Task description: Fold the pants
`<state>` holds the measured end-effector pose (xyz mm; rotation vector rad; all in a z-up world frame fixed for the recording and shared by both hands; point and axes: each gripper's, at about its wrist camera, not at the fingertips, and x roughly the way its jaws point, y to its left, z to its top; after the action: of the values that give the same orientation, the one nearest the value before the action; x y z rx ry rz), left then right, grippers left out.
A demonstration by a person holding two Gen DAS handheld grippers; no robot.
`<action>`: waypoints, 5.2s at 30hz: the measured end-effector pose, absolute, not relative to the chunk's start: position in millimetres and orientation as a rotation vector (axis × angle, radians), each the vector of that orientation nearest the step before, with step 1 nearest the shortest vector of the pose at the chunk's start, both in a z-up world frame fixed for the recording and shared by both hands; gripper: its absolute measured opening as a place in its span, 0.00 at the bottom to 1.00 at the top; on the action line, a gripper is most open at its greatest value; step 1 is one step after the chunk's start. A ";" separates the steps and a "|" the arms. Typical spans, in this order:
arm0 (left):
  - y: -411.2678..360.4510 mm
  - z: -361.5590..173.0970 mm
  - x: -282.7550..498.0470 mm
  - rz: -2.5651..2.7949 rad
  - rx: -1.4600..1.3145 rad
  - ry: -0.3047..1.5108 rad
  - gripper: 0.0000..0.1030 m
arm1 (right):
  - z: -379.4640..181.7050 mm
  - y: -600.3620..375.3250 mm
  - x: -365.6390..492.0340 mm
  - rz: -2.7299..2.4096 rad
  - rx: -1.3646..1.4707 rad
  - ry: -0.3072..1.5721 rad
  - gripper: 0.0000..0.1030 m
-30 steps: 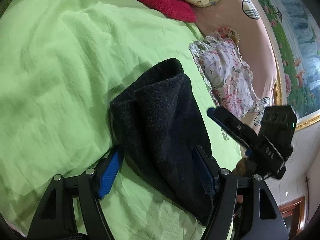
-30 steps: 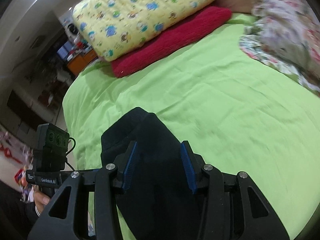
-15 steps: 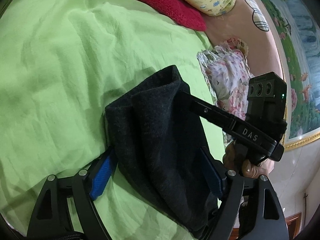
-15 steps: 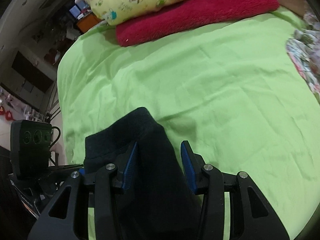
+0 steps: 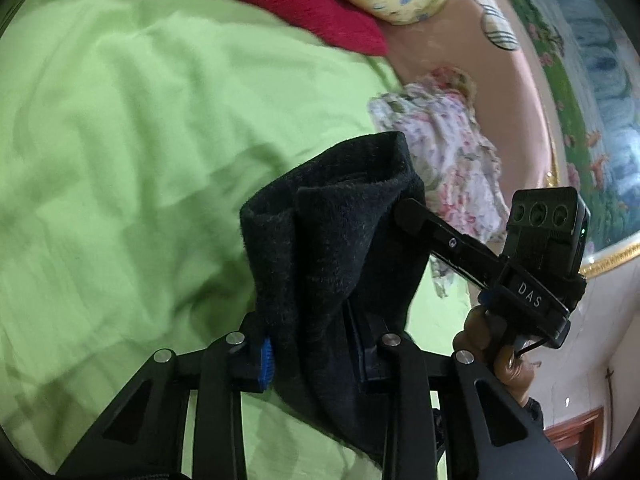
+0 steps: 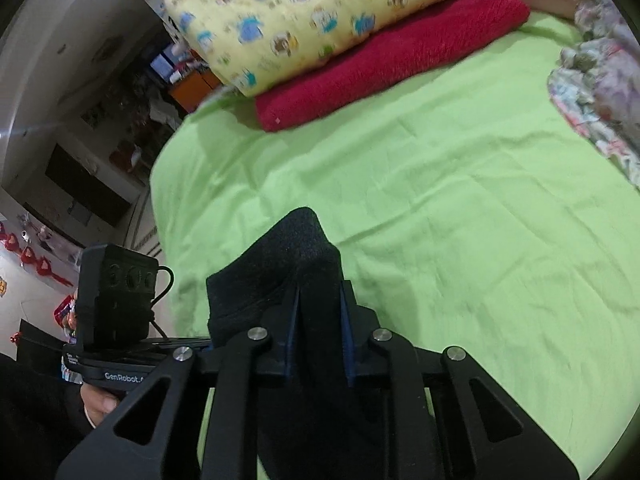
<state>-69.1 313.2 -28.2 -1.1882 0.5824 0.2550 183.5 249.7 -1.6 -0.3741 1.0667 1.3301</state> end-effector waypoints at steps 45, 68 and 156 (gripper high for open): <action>26.1 91.2 43.1 -0.268 -0.719 0.783 0.27 | 73.2 -113.1 151.0 1.087 0.204 0.707 0.19; -41.4 46.0 79.2 -0.318 -0.574 0.903 0.35 | 7.0 -188.5 155.3 0.927 0.364 0.770 0.23; 92.9 -2.9 57.7 -0.070 -0.461 0.972 0.81 | -11.5 -194.8 43.9 0.267 0.398 0.697 0.75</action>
<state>57.7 92.9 -2.9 -0.4610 0.9724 -0.0701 43.9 -194.8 -11.5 0.3976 0.6967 0.2667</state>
